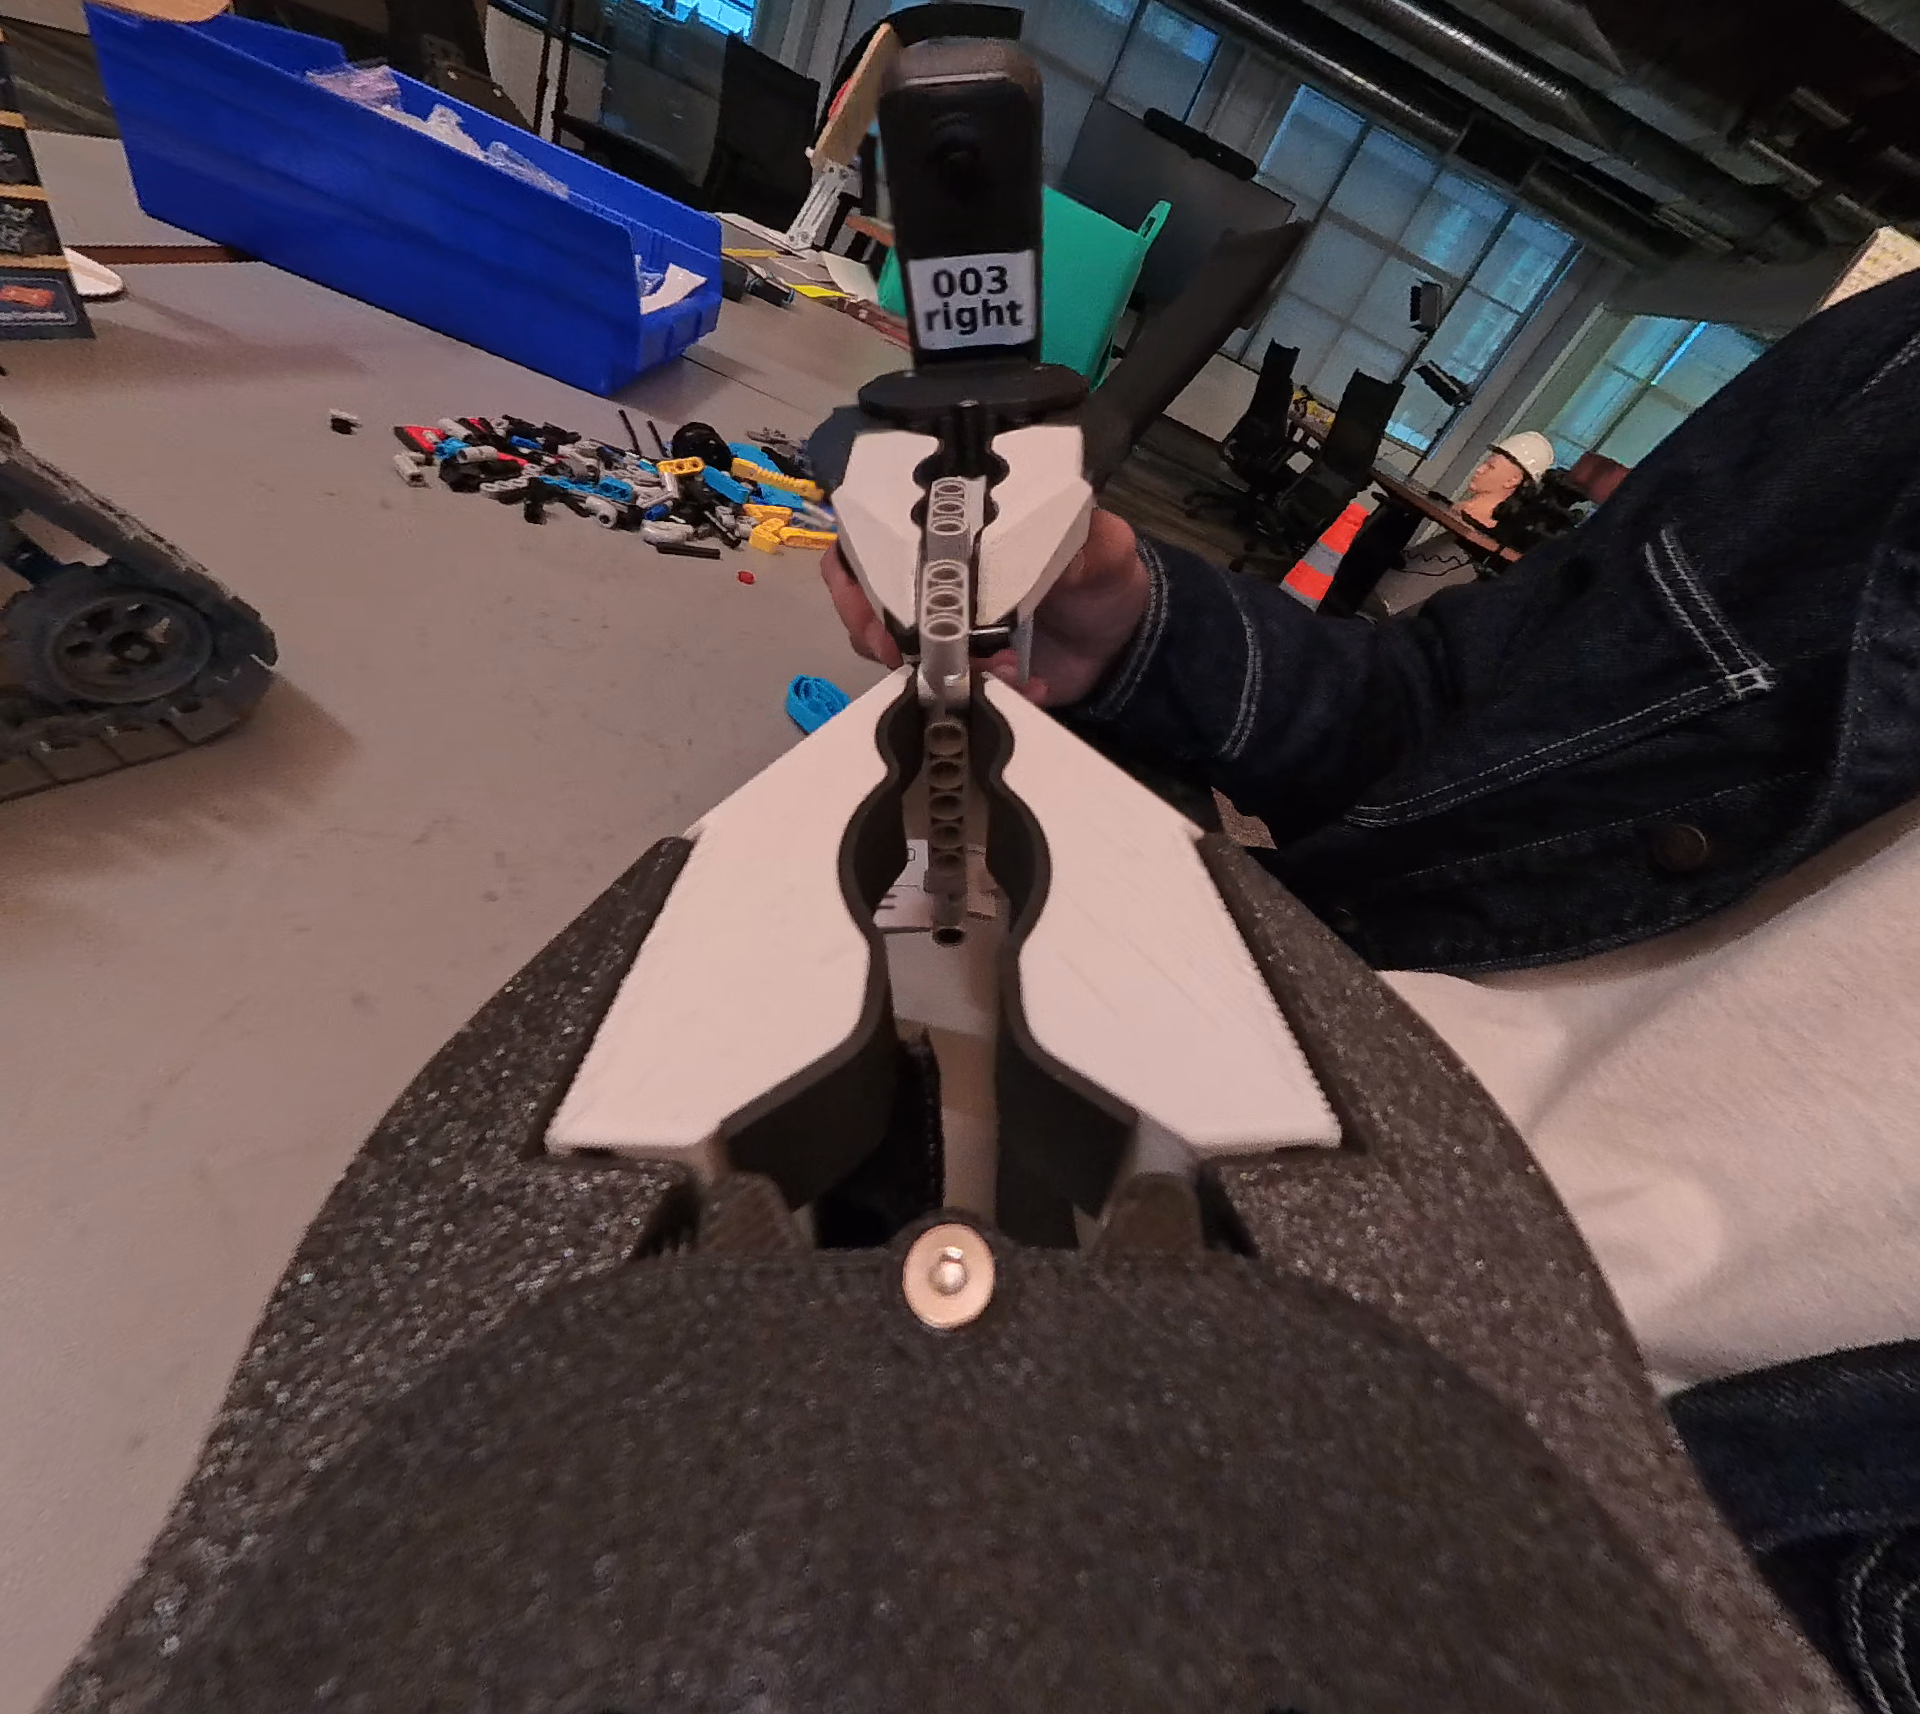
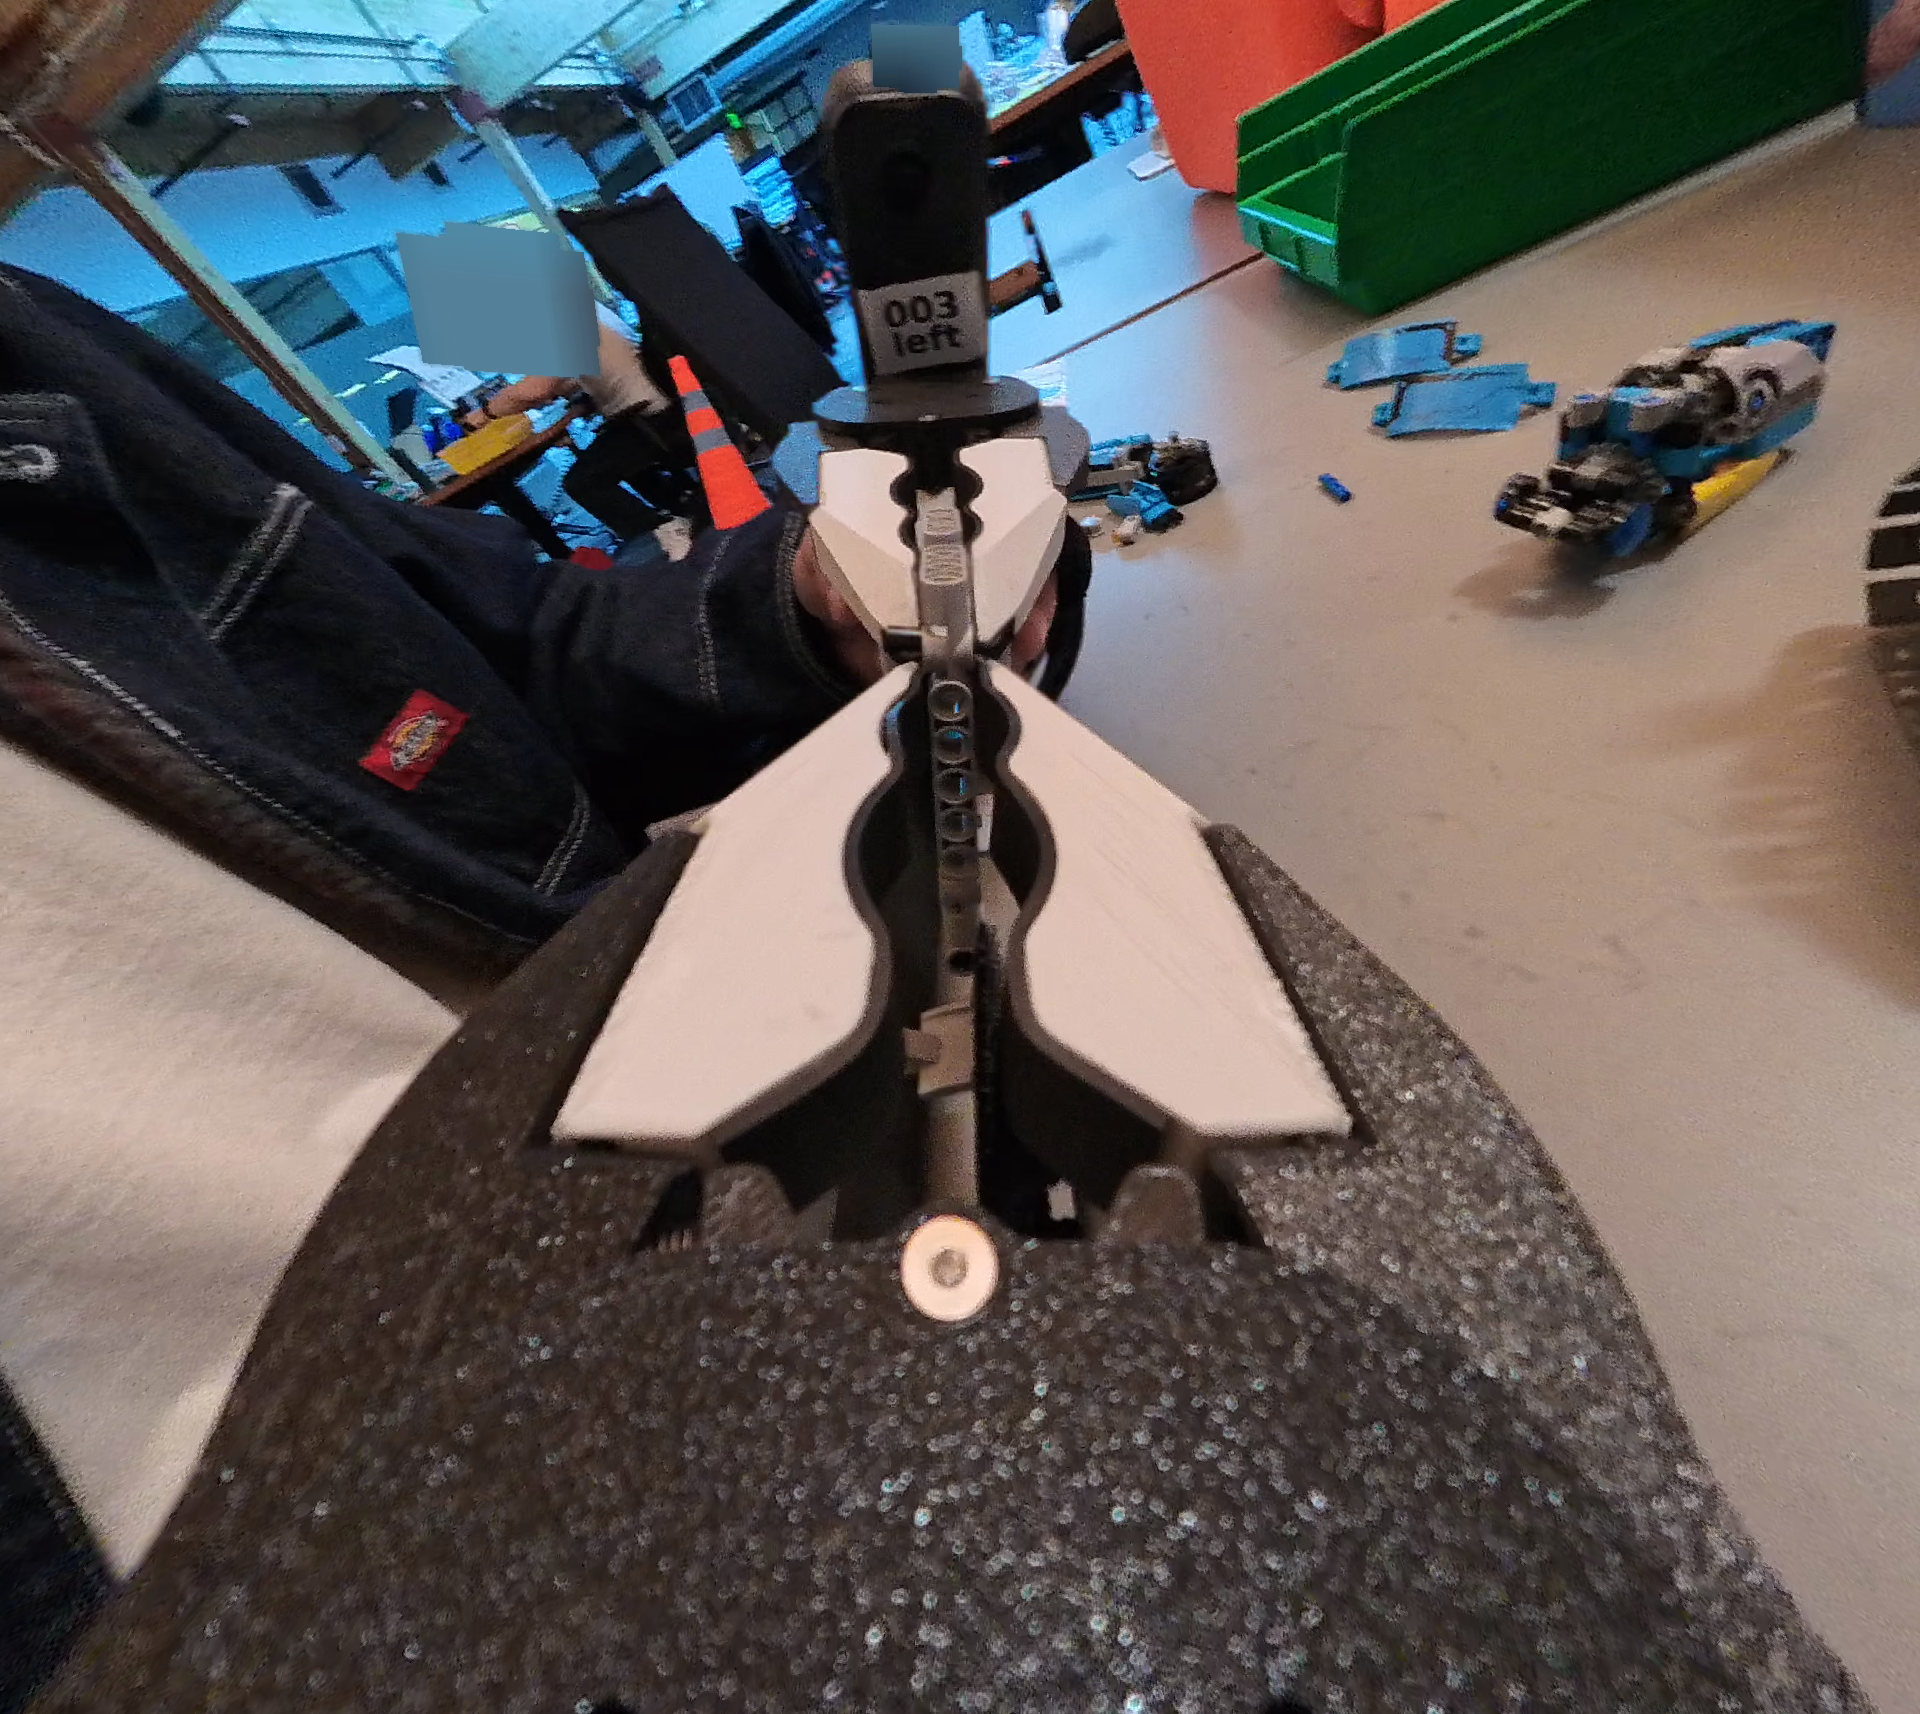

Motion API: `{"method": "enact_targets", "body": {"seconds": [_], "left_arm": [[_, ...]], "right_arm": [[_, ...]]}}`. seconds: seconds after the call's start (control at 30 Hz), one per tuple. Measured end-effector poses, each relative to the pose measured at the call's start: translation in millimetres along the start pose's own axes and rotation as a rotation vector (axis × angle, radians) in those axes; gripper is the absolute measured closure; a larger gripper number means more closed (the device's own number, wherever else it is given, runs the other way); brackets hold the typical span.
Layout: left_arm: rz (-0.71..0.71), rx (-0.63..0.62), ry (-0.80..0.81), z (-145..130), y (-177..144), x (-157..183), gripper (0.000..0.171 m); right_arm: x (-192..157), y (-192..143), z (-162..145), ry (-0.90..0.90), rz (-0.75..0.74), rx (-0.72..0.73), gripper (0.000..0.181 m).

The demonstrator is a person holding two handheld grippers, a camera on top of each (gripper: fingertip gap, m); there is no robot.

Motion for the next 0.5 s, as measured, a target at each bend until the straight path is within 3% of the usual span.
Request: {"method": "enact_targets", "body": {"seconds": [0.33,0.43,0.5], "left_arm": [[-0.023,0.015,0.039,3,-3,8,0.167],[-0.027,0.176,-0.057,14,-30,-2,0.168],[-0.003,0.121,0.009,11,-22,2,0.167]], "right_arm": [[-5,-2,2,-0.013,0.061,-0.003,0.177],[7,-42,17,0.053,0.025,0.187,0.179],[0,-31,8,-0.015,0.017,0.068,0.176]]}}
Point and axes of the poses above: each gripper's, where its closed fingertips meet, y out along the fingers, z out of its top, x = y × z across the jaws, the point moved 8 cm from there along -y, back along the fingers, and after that the axes turned 2 degrees about -y, right-handed, at the moved point
